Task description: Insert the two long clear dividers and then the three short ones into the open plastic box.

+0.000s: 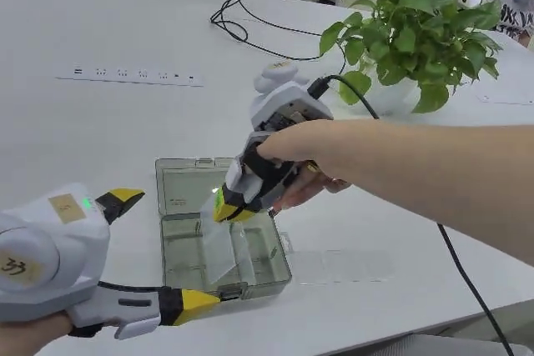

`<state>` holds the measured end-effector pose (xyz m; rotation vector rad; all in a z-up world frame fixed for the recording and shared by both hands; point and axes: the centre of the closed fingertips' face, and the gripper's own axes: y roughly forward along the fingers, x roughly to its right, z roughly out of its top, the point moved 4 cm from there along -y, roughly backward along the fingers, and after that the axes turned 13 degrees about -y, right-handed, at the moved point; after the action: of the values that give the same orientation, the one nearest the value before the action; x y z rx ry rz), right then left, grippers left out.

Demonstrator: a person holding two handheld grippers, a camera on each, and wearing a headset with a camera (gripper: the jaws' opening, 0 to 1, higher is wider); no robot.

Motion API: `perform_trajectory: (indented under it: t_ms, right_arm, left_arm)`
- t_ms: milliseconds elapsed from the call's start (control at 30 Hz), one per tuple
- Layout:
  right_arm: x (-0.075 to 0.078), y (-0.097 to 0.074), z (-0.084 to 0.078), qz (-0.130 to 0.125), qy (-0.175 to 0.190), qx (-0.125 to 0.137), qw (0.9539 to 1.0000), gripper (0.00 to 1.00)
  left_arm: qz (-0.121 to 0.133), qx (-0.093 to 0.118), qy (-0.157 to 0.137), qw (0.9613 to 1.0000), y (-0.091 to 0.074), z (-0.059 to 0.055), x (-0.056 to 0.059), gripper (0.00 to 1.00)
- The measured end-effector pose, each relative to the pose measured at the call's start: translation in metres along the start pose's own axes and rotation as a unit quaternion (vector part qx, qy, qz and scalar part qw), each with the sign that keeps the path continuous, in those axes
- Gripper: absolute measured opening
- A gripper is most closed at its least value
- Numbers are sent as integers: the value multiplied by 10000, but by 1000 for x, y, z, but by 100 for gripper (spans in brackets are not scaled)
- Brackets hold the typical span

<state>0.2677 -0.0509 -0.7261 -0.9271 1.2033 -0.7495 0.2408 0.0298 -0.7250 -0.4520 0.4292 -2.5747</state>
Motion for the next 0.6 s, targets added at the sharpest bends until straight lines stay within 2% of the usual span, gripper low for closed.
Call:
perform_trajectory:
  t_ms: [100, 233, 500, 600]
  right_arm:
    - [2, 4, -5, -186, -175, -90, 9996, 2]
    - [2, 8, -6, -179, -98, -125, 9997, 2]
    - [4, 7, 3, -310, -174, -77, 9993, 2]
    - [12, 9, 8, -447, -242, -113, 9986, 2]
  left_arm:
    - [2, 31, -28, 10000, -2, -1, 0, 100]
    - [24, 46, -69, 10000, -3, -3, 0, 100]
    - [65, 76, -128, 9999, -7, -7, -1, 100]
    - [88, 102, -156, 9998, -8, -6, -3, 100]
